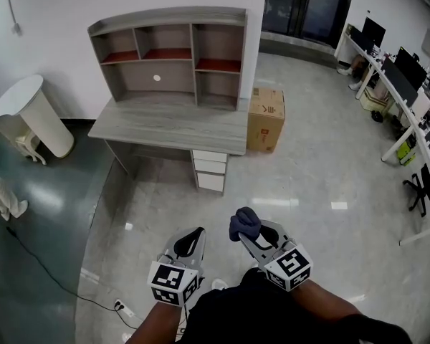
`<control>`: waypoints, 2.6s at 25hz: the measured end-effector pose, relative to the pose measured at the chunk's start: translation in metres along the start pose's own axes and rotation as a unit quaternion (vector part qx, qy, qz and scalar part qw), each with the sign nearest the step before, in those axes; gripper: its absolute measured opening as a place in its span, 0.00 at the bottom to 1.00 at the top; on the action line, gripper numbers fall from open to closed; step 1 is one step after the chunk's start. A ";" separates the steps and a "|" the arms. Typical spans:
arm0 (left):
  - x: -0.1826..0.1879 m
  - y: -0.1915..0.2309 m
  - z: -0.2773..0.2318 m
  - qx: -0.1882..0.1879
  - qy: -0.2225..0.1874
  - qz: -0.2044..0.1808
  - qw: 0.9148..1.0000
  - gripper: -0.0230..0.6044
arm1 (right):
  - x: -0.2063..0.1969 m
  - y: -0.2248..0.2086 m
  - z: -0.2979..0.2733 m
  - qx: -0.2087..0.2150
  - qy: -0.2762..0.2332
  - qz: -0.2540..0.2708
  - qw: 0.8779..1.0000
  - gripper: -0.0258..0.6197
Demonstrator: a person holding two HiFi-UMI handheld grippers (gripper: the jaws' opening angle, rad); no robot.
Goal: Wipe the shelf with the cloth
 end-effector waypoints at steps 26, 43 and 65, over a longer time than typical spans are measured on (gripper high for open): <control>0.023 0.103 -0.061 0.032 0.018 0.007 0.999 0.05 | 0.023 -0.053 -0.136 0.030 0.006 -0.018 0.999 0.26; 0.092 0.197 -0.192 0.015 0.029 -0.004 0.999 0.05 | 0.062 -0.177 -0.240 0.011 -0.022 -0.044 0.999 0.26; 0.117 0.243 -0.284 -0.025 0.045 -0.032 0.998 0.05 | 0.051 -0.249 -0.280 -0.037 -0.017 -0.072 0.997 0.26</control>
Point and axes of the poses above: the fingertips, and each gripper's own axes: z backward along the fingers, y to its left, x out of its top, the point moved 7 cm from there along z, backward along the fingers, and after that the axes turned 6 degrees about -x, right-handed, at the moved point
